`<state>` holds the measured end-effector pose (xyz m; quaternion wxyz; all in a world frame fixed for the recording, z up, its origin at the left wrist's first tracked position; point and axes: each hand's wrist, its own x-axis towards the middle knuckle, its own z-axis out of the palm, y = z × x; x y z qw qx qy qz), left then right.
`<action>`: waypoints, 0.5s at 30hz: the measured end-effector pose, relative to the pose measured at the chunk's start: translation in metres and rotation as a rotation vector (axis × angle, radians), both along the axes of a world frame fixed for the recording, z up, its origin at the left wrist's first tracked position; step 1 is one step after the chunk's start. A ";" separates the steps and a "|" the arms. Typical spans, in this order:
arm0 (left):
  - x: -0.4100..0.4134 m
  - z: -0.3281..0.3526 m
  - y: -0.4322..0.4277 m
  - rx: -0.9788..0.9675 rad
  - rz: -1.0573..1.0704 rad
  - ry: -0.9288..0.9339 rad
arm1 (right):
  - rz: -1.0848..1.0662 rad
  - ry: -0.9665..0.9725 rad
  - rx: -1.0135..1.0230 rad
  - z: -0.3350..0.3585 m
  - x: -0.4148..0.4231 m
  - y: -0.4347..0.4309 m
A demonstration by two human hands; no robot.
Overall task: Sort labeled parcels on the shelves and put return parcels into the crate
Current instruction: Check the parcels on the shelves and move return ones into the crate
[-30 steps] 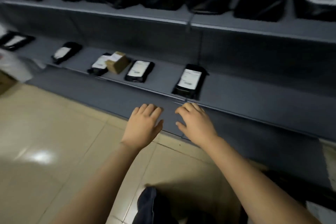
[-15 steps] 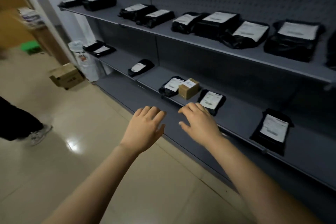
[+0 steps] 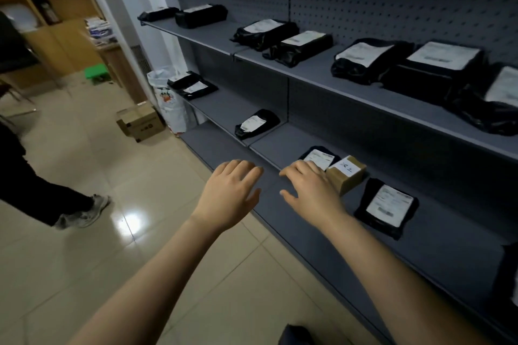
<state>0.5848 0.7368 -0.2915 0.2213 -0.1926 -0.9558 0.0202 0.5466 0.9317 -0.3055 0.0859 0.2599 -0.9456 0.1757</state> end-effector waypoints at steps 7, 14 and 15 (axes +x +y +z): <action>-0.099 -0.004 -0.016 0.004 0.007 0.003 | 0.001 -0.018 -0.011 -0.004 -0.100 -0.017; -0.185 -0.025 -0.022 0.022 -0.096 -0.021 | -0.083 -0.052 -0.008 -0.028 -0.165 -0.024; -0.198 -0.031 -0.023 0.024 -0.127 -0.030 | -0.109 -0.059 -0.017 -0.034 -0.171 -0.025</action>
